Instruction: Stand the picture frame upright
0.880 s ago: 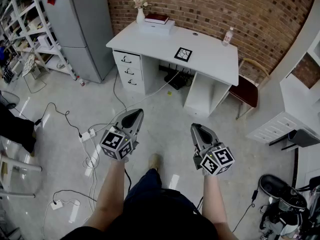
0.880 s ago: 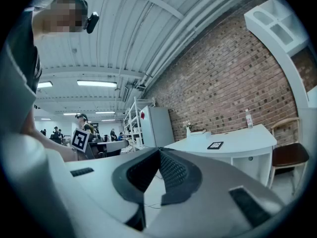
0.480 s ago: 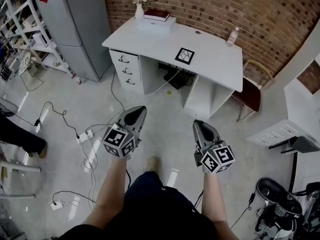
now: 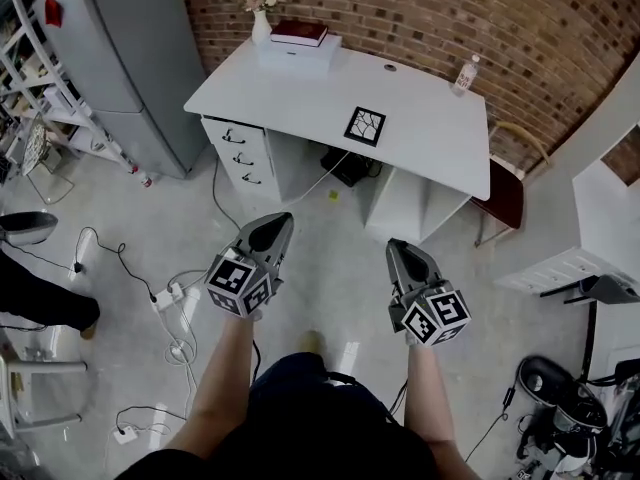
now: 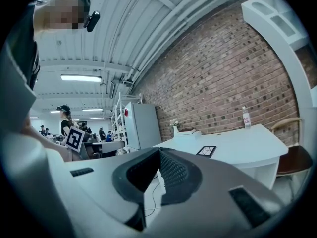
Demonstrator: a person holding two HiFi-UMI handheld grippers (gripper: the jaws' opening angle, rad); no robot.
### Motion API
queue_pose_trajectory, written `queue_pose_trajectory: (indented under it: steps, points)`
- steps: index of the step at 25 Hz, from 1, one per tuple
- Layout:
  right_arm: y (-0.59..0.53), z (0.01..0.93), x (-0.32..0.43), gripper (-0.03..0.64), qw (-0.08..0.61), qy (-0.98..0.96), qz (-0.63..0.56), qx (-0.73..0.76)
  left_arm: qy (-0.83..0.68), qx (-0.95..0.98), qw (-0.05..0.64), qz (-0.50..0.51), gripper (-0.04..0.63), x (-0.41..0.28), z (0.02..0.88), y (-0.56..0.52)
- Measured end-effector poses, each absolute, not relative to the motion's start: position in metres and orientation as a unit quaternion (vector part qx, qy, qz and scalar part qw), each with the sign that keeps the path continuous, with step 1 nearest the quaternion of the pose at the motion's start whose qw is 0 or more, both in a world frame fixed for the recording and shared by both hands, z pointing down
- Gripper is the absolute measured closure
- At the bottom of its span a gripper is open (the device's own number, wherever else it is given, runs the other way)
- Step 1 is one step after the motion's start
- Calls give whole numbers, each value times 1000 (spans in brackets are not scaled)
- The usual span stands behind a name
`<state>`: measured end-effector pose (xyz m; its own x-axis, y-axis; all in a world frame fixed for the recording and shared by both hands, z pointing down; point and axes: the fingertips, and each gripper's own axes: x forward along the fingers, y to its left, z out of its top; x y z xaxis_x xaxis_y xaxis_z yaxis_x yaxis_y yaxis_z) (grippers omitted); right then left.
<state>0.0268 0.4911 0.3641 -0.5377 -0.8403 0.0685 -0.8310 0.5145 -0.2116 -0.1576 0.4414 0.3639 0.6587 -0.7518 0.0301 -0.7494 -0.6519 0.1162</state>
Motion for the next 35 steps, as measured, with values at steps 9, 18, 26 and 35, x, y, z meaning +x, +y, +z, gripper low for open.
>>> queue_pose_trajectory:
  steps: [9,18,26,35]
  points:
    - [424,370,28,613,34,853,-116,-507,-388,920,58,-13,588,-153,367,366]
    - [397,386,35,612,36,838,-148,-523,-386,919,75,-6,588,-155,381,346]
    - [355,404,37,612,39,837,-166,-520,-403,911,85,-2,588,-162,397,314]
    - [273,416,46,612,24,837,-184,-516,-406,909,90,5,588,-146,401,241]
